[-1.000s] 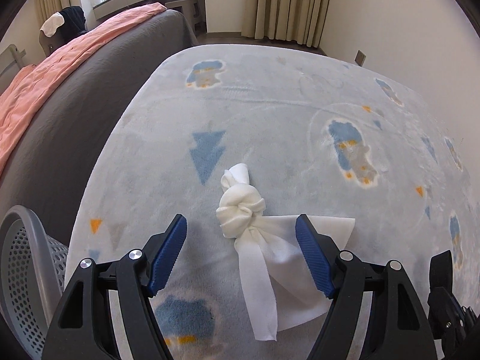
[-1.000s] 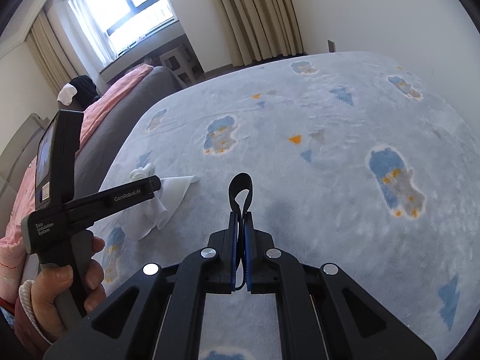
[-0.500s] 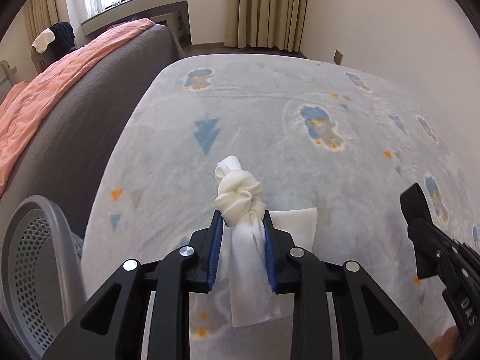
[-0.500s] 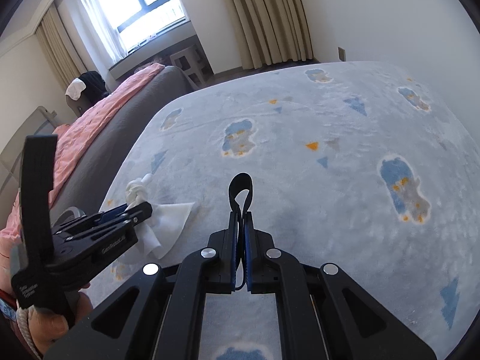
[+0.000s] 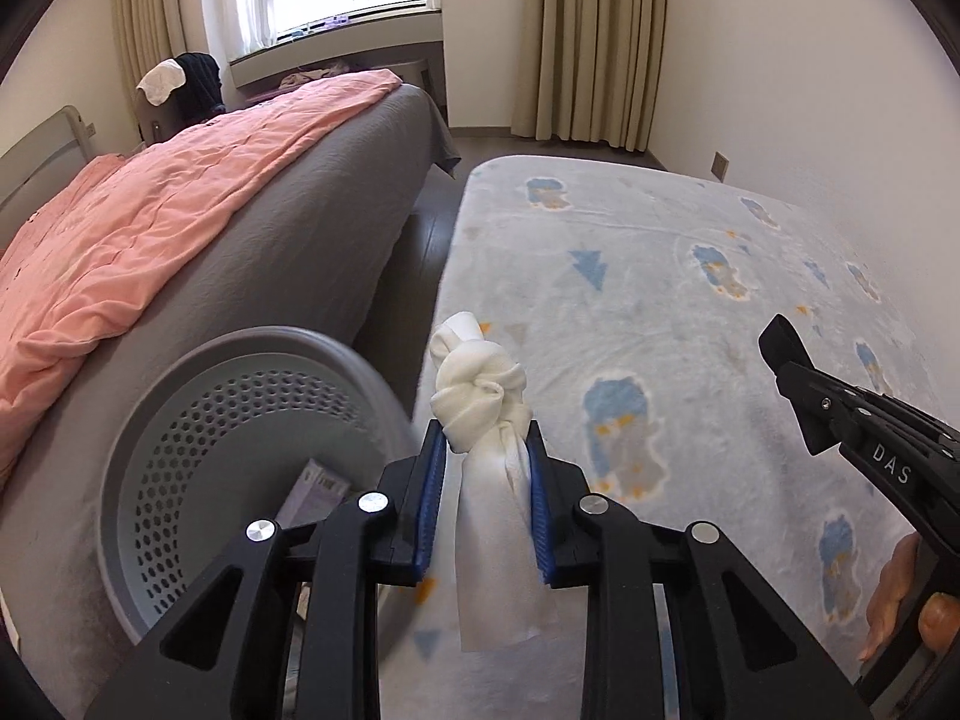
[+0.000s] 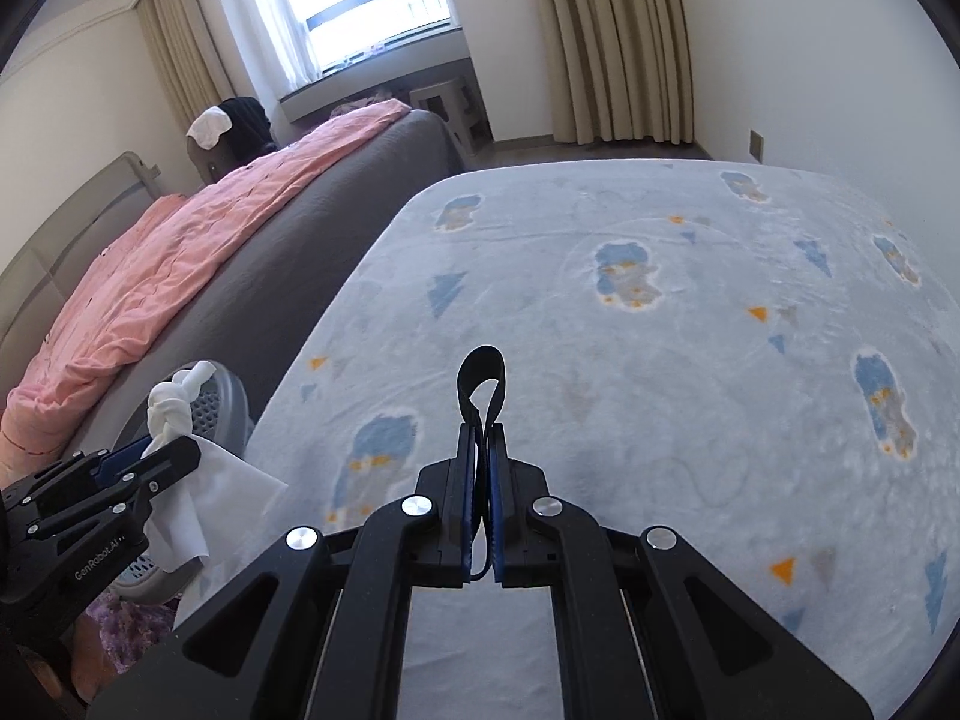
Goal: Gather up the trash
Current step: 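Carry cloth and band over the gray basket and open both tools to drop them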
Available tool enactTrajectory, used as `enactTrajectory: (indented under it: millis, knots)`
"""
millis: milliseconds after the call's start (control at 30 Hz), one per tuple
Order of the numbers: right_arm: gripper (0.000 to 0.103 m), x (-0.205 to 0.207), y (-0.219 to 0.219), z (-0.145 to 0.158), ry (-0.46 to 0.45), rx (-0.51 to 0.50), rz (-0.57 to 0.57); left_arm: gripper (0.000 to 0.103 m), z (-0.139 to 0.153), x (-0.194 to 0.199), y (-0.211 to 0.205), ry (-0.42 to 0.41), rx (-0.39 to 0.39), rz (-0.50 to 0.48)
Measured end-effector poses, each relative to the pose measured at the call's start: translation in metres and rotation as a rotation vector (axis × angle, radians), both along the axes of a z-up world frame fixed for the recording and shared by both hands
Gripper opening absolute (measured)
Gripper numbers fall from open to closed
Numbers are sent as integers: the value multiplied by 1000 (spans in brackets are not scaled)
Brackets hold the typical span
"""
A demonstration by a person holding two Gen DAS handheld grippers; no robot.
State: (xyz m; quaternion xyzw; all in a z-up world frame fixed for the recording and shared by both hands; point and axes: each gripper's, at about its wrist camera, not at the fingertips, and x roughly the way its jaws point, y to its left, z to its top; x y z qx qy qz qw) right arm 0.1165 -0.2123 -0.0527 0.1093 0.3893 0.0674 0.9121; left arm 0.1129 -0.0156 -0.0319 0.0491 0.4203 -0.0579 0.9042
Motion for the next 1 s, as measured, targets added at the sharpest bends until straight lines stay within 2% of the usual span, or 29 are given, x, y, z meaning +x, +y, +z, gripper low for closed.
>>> enactTrajectory:
  millis: [133, 267, 433, 600, 1000]
  knots:
    - [5, -4, 47, 8, -10, -20, 77, 25, 8, -12, 38, -18, 2, 35]
    - [5, -7, 94, 12, -15, 1, 151, 25, 10, -19, 73, -23, -4, 72]
    - [5, -5, 144, 11, -2, 27, 231, 25, 7, -22, 112, -20, -6, 110]
    - [8, -1, 186, 8, 9, 7, 302, 25, -3, -26, 144, 7, -28, 148]
    - [8, 15, 229, -5, 47, -5, 367, 27, -15, -16, 180, 21, -37, 214]
